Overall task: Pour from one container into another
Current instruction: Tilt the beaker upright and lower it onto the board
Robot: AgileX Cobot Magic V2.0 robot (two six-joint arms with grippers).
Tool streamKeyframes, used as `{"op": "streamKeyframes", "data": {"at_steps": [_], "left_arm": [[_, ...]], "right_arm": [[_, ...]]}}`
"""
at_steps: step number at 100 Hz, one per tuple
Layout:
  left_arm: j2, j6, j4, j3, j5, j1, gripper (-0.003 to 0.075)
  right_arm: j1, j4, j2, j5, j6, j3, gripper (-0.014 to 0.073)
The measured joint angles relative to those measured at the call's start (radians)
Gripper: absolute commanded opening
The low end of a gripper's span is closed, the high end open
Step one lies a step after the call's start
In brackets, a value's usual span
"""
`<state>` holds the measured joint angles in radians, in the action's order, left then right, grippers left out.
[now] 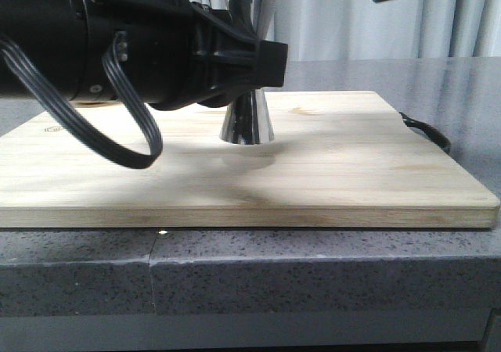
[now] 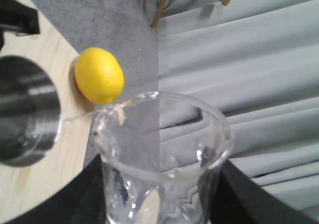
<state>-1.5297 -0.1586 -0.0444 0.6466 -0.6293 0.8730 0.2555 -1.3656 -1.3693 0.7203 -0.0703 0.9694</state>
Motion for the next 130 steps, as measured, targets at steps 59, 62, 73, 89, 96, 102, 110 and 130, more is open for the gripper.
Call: {"op": "streamKeyframes", "data": {"at_steps": [59, 62, 73, 89, 96, 102, 110, 130], "left_arm": [[0.0, 0.0, 0.0, 0.0, -0.033, 0.0, -0.0019], [0.0, 0.0, 0.0, 0.0, -0.034, 0.0, -0.0019], [0.0, 0.0, 0.0, 0.0, -0.039, 0.0, -0.0019], [0.0, 0.0, -0.006, 0.0, -0.04, -0.017, -0.0019], [0.0, 0.0, -0.006, 0.0, -0.04, -0.039, -0.0019], [0.0, 0.0, -0.006, 0.0, -0.04, -0.056, -0.0019], [0.0, 0.0, -0.006, 0.0, -0.042, -0.074, -0.0019], [0.0, 0.0, -0.008, 0.0, -0.042, -0.11, -0.0019]], "right_arm": [[-0.026, 0.524, -0.046, -0.204, 0.499, -0.002, 0.0234], [-0.029, 0.531, -0.059, -0.204, 0.512, -0.006, 0.0234], [-0.044, 0.549, -0.113, -0.193, 0.531, -0.035, 0.0234], [-0.061, 0.582, -0.18, -0.114, 0.534, -0.091, 0.0234], [-0.073, 0.591, -0.204, -0.076, 0.534, -0.112, 0.0234], [-0.083, 0.595, -0.223, -0.049, 0.536, -0.125, 0.0234], [-0.085, 0.596, -0.25, -0.02, 0.536, -0.139, 0.0234], [-0.088, 0.598, -0.316, 0.055, 0.534, -0.144, 0.0234]]}}
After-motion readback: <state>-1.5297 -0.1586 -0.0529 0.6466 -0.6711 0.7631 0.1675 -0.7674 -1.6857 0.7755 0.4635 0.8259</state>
